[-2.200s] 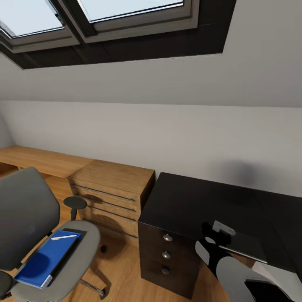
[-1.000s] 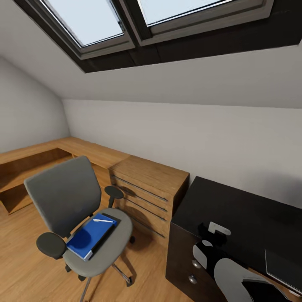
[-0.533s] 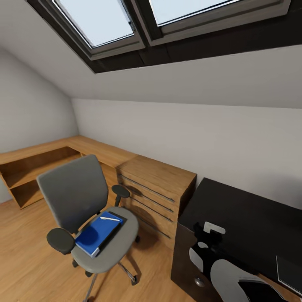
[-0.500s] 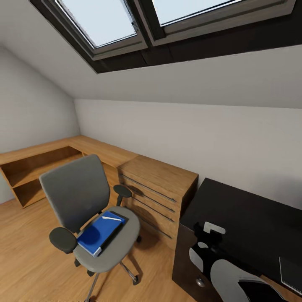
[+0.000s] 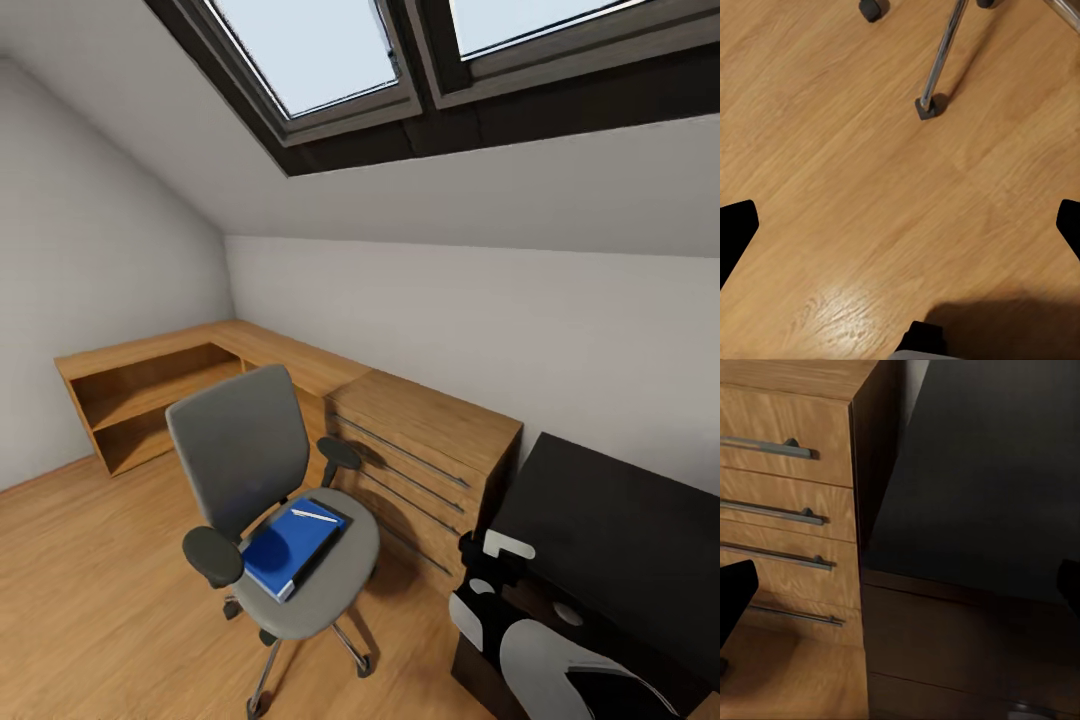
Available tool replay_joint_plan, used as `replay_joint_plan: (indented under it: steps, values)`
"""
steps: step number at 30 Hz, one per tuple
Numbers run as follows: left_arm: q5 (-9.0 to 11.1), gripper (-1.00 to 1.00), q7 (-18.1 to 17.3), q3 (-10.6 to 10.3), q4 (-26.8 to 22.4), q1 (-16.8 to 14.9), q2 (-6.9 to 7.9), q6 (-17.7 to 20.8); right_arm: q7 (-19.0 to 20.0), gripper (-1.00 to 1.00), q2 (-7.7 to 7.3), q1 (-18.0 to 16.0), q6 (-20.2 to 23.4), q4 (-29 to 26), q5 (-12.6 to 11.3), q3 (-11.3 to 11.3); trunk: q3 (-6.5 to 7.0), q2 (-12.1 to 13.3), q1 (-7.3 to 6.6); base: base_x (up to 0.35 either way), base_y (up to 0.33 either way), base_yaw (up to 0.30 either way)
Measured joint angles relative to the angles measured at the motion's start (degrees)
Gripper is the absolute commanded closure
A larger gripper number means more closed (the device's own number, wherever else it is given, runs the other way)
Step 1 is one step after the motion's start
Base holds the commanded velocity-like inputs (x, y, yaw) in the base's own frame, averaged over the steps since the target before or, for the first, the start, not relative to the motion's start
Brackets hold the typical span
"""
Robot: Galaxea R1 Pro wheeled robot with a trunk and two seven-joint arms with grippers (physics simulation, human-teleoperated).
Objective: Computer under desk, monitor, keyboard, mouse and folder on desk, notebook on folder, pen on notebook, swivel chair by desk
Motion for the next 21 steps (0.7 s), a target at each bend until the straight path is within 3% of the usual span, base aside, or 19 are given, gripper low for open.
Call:
replay_joint_plan:
  steps: [9, 16, 21]
  values:
    - [0.0, -1.0, 0.0, 0.07, 0.0, 0.0, 0.06, -0.04, -0.06, -1.0, 0.01, 0.0, 0.0, -0.03, -0.04, 0.02, 0.0, 0.0, 0.0, 0.0, 0.002, 0.012]
    - [0.0, -1.0, 0.02, 0.11, -0.03, 0.01, 0.09, -0.19, -0.05, -1.0, 0.02, -0.01, -0.12, 0.0, 0.02, 0.02, 0.0, 0.0, -0.01, 0.016, 0.0, 0.214]
    - [0.08, -1.0, 0.02, 0.16, -0.02, 0.01, 0.1, -0.22, -0.02, -1.0, 0.02, -0.01, -0.18, 0.04, 0.03, 0.02, 0.0, -0.01, -0.03, 0.246, 0.0, 0.269]
